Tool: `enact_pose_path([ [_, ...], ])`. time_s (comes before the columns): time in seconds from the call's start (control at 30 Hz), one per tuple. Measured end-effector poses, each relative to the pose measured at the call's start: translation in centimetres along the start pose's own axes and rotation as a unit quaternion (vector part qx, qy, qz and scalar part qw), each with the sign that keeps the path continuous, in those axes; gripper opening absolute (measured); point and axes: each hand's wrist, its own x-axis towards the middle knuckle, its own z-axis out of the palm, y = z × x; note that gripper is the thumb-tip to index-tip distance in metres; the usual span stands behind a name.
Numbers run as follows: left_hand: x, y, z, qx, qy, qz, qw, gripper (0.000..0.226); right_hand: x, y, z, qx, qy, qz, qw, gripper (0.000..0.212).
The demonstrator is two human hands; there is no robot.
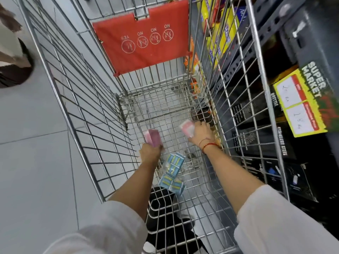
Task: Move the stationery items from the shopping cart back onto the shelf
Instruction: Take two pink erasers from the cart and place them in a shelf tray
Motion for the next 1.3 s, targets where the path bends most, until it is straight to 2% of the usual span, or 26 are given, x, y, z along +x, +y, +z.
enact_pose_path([
  [0.07, -0.7, 0.1, -0.3, -0.053, -0.033, -0.014, 0.998, 0.032, -2.0, -0.5, -0.2, 0.147, -0.043, 0.065, 0.986, 0.051],
  [0.1, -1.0, 0.0, -0.6, -0.067, -0.051, -0.022, 0.996, 0.039, -3.0, -0.7, -0.3, 0.241, -0.066, 0.1, 0.963, 0.044],
  [0.2, -3.0, 0.1, -1.3, -0.11, -0.094, -0.037, 0.989, 0.05, -6.4, -1.2, -0.8, 0.496, -0.114, 0.175, 0.843, 0.026],
  [0.27, -4.7, 0.4, -1.9, -0.148, -0.116, -0.033, 0.982, 0.05, -8.8, -1.4, -1.7, 0.608, -0.148, 0.182, 0.759, 0.022],
  [0.33, -6.7, 0.8, -2.8, -0.177, -0.141, -0.022, 0.974, 0.048, -11.2, -1.7, -2.7, 0.658, -0.175, 0.146, 0.717, 0.031],
  [0.43, -9.2, 0.9, -4.7, -0.226, -0.164, -0.002, 0.96, 0.051, -14.4, -1.9, -4.4, 0.694, -0.162, 0.11, 0.692, 0.035],
  [0.53, -11.5, 0.6, -6.8, -0.239, -0.174, 0.036, 0.955, 0.055, -17.7, -1.7, -6.0, 0.732, -0.099, 0.112, 0.665, 0.039],
  [0.63, -14.0, 1.1, -8.5, -0.246, -0.194, 0.091, 0.945, 0.046, -20.9, -1.1, -7.7, 0.728, -0.034, 0.101, 0.677, 0.038],
  [0.77, -18.6, 3.0, -9.4, -0.244, -0.228, 0.157, 0.93, 0.031, -25.1, 0.0, -10.9, 0.743, 0.069, 0.055, 0.663, 0.021],
  [0.93, -25.0, 7.4, -7.5, -0.223, -0.286, 0.242, 0.9, 0.01, -30.1, 2.1, -15.7, 0.766, 0.195, 0.019, 0.613, 0.017],
  [1.03, -29.4, 10.0, -5.3, -0.218, -0.325, 0.288, 0.874, 0.009, -33.5, 4.9, -18.2, 0.775, 0.28, 0.008, 0.566, 0.006],
  [1.17, -34.5, 12.3, -1.5, -0.196, -0.382, 0.327, 0.842, 0.014, -37.8, 9.3, -19.6, 0.775, 0.361, 0.018, 0.518, 0.02],
  [1.3, -39.7, 12.4, 2.8, -0.154, -0.433, 0.348, 0.817, 0.02, -42.0, 14.2, -18.9, 0.766, 0.441, 0.062, 0.462, 0.015],
])
